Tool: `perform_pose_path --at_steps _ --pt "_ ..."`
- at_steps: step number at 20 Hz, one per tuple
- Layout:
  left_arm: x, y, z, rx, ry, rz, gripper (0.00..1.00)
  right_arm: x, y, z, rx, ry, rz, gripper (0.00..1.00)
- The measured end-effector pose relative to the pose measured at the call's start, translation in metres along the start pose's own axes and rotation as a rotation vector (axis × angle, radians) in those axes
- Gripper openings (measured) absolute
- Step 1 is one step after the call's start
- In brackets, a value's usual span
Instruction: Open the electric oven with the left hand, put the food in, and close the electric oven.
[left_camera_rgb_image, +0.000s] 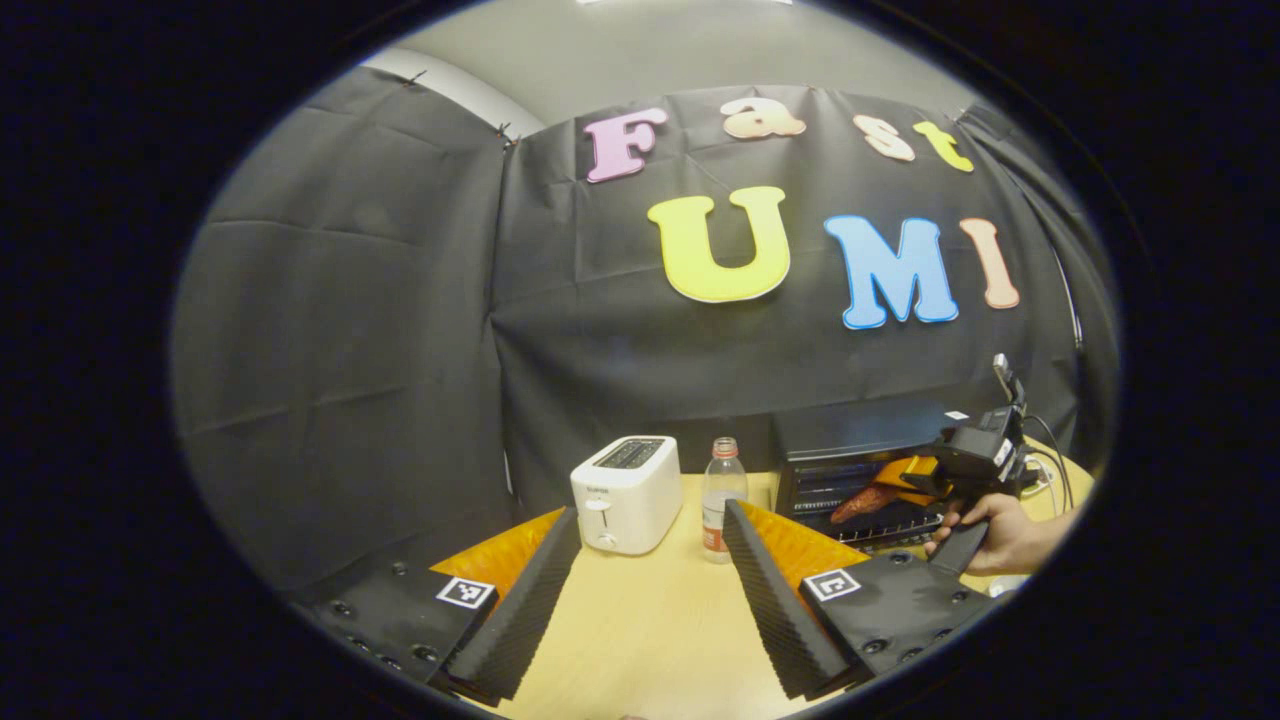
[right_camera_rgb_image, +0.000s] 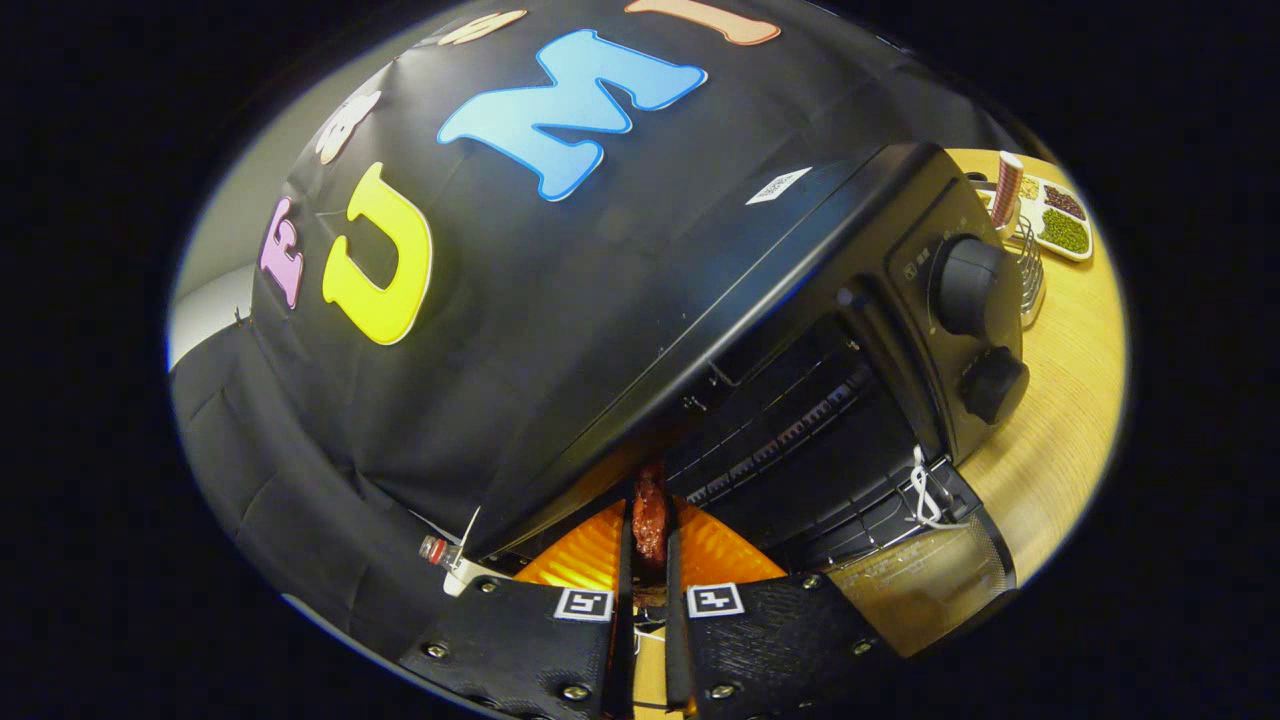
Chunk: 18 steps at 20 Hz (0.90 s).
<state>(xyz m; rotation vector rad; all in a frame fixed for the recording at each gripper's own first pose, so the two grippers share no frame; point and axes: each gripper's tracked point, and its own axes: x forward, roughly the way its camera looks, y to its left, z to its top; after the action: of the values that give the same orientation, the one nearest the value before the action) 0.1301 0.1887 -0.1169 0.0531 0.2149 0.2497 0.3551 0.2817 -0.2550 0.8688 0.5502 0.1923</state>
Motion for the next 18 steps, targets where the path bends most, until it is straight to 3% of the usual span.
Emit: perform_pose_path --at_steps 3,7,8,9,10,11,13,15,18 --pt "0.003 -0.002 -0.003 0.001 0.006 0.001 1.00 0.002 -0.016 0.004 -0.090 -0.019 -0.054 0.20" --pt "0.004 -0.008 -0.005 0.008 0.009 -0.005 0.91 0.002 -0.036 0.015 -0.167 -0.052 -0.127 0.42" --pt "0.004 -0.010 -0.007 0.007 0.011 -0.008 1.00 0.000 -0.039 0.014 -0.173 -0.044 -0.132 0.53" --pt "0.004 -0.012 -0.007 0.006 0.012 -0.012 1.00 -0.002 -0.042 0.012 -0.186 -0.037 -0.139 0.65" --pt "0.004 -0.016 -0.008 0.005 0.013 -0.018 1.00 -0.007 -0.040 0.014 -0.205 -0.038 -0.139 0.84" --pt "0.004 -0.019 -0.009 0.005 0.013 -0.024 1.00 -0.013 -0.039 0.016 -0.230 -0.046 -0.143 0.96" --pt "0.005 -0.028 -0.009 0.004 0.010 -0.038 1.00 -0.025 -0.033 0.021 -0.276 -0.061 -0.133 0.97" --pt "0.004 -0.039 -0.009 -0.001 0.008 -0.058 0.91 -0.043 -0.024 0.024 -0.320 -0.064 -0.114 0.98" --pt "0.006 -0.060 -0.013 -0.006 0.013 -0.094 1.00 -0.075 -0.015 0.029 -0.403 -0.064 -0.078 0.98"
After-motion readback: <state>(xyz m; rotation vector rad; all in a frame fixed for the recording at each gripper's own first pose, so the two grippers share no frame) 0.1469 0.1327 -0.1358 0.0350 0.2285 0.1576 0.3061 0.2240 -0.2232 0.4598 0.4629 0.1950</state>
